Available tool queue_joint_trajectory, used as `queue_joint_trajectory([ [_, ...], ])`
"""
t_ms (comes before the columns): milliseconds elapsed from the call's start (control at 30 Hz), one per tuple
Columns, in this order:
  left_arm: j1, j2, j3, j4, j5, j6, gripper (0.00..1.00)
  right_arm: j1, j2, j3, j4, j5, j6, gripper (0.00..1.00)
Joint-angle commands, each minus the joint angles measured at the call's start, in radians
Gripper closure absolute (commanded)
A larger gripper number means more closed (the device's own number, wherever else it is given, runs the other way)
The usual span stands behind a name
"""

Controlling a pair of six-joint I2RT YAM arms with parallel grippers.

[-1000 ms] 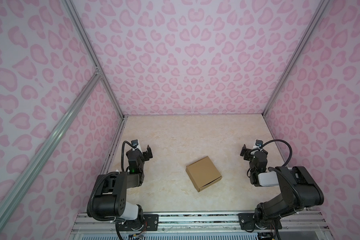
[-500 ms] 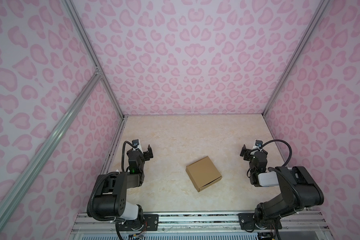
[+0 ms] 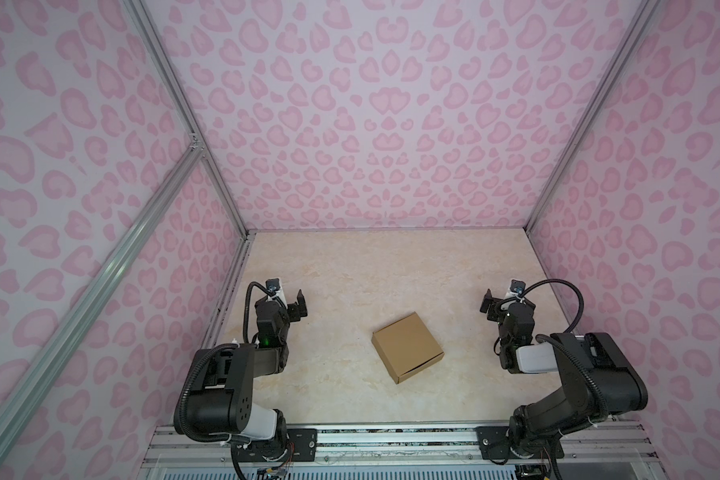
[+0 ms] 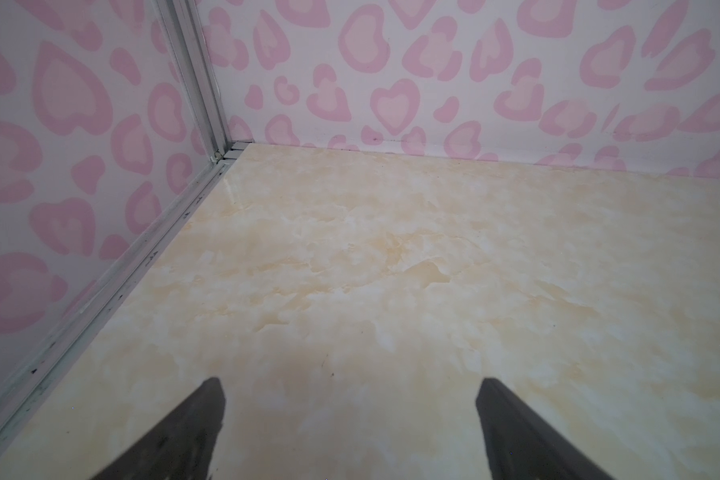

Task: Fold the paper box

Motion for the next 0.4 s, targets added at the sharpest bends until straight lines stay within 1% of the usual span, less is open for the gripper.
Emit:
queue_joint_trajectory([
  [0,0.002,0.001,0.005,0.029,0.008,0.009,0.03,0.001,0.002,-0.005,0.038,0.010,-0.003,0.01],
  [367,0.001,-0.001,0.004,0.028,0.008,0.009,0.03,0.001,0.002,-0.004,0.039,0.010,-0.003,0.01],
])
